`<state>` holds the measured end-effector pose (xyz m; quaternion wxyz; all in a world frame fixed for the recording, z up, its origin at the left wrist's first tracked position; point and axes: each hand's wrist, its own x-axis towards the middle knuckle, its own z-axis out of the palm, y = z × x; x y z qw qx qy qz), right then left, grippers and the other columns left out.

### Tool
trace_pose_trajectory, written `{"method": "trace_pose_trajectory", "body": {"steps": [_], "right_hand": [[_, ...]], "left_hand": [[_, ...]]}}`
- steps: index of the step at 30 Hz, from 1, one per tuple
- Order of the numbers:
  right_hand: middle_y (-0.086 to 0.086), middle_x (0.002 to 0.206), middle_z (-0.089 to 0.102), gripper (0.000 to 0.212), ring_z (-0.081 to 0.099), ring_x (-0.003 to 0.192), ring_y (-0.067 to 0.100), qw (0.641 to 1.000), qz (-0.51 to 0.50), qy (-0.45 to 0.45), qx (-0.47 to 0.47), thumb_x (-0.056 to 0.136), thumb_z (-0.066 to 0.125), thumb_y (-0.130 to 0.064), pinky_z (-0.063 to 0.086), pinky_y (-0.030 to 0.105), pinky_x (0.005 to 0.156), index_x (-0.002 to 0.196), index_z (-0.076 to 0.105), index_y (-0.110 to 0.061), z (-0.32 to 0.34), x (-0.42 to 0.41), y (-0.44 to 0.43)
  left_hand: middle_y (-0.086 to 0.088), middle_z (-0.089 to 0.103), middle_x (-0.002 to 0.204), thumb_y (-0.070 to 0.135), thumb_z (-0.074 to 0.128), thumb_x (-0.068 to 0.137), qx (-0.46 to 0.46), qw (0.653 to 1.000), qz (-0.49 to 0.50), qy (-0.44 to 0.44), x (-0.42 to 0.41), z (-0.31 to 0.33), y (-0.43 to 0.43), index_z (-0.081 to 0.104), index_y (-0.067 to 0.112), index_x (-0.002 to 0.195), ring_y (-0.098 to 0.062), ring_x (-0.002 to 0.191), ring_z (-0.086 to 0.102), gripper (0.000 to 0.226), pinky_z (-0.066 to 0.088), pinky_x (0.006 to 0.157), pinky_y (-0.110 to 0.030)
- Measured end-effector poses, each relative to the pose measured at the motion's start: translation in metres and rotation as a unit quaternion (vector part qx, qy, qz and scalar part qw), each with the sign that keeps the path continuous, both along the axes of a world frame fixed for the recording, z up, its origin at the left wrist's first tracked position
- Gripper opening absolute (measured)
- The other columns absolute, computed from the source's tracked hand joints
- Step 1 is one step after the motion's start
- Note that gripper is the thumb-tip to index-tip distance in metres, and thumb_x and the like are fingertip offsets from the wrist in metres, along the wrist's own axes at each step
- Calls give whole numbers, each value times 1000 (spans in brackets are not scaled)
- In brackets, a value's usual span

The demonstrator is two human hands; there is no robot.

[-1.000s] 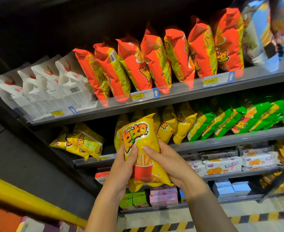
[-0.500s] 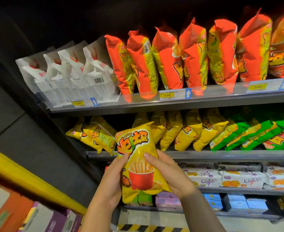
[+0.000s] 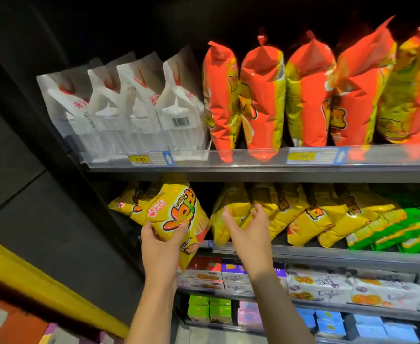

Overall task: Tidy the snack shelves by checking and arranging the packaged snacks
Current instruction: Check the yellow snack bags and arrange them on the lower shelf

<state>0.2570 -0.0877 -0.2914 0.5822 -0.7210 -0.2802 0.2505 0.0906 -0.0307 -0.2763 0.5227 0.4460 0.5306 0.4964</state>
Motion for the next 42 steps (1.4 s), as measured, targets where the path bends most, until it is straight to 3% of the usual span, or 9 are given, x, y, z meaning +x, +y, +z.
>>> {"method": "trace_pose_trajectory", "body": {"steps": [5,9,14,17,21,28,32,36,42], "right_hand": [[10,162,36,103,33,150,30,988,-100,-82,-80,86,69,-69,37,49,118,161,25,-13,-11,-12,33],[11,151,45,90,41,141,33,974,-153,-112,-121,89,70,-64,44,50,108,152,36,-11,-15,-20,51],[11,133,52,53,52,126,36,969,-184,-115,-122,94,72,-48,49,48,93,125,47,-13,-18,-24,64],[11,139,52,58,53,128,35,972,-195,-100,-87,95,72,-42,48,48,99,137,46,-11,-20,-25,64],[10,145,50,68,51,133,32,974,-206,-91,-38,96,73,-40,46,46,105,148,43,-11,-20,-26,57],[4,144,49,67,54,128,25,974,-213,-77,4,94,74,-43,53,42,97,148,44,-17,-11,-22,44],[3,143,50,66,55,124,23,972,-221,-69,27,94,74,-45,52,41,96,146,45,-18,-7,-18,35],[0,136,51,64,54,116,17,971,-227,-63,48,93,75,-45,51,38,93,144,46,-19,-2,-14,28],[-5,127,49,61,54,110,13,973,-214,-64,54,93,75,-44,50,33,86,142,47,-20,1,-15,20]], "left_hand": [[3,68,131,47,93,67,42,995,30,82,19,-17,35,48,30,144,-19,118,68,91,58,102,-50],[-1,60,133,31,94,75,63,989,42,126,36,-31,52,46,22,145,-23,125,59,85,53,106,-45],[1,55,136,33,95,75,55,987,43,143,52,-48,67,46,22,143,-28,132,53,85,51,107,-54],[10,44,129,32,94,76,57,988,48,139,59,-51,72,45,17,147,-27,133,49,88,49,109,-53],[-1,52,136,33,93,76,47,988,62,137,64,-52,81,44,15,148,-30,130,52,90,51,104,-57],[-4,53,138,36,91,75,35,986,66,147,67,-52,84,43,20,141,-32,123,59,83,58,94,-58],[-12,50,144,25,88,81,12,986,77,147,67,-47,89,41,8,148,-39,128,54,84,54,99,-56],[-19,53,139,16,87,83,1,985,62,160,69,-41,93,44,2,141,-43,123,56,74,49,90,-49],[-19,52,143,33,91,80,-28,982,38,184,63,-54,76,44,4,141,-45,130,53,82,50,97,-59]]}}
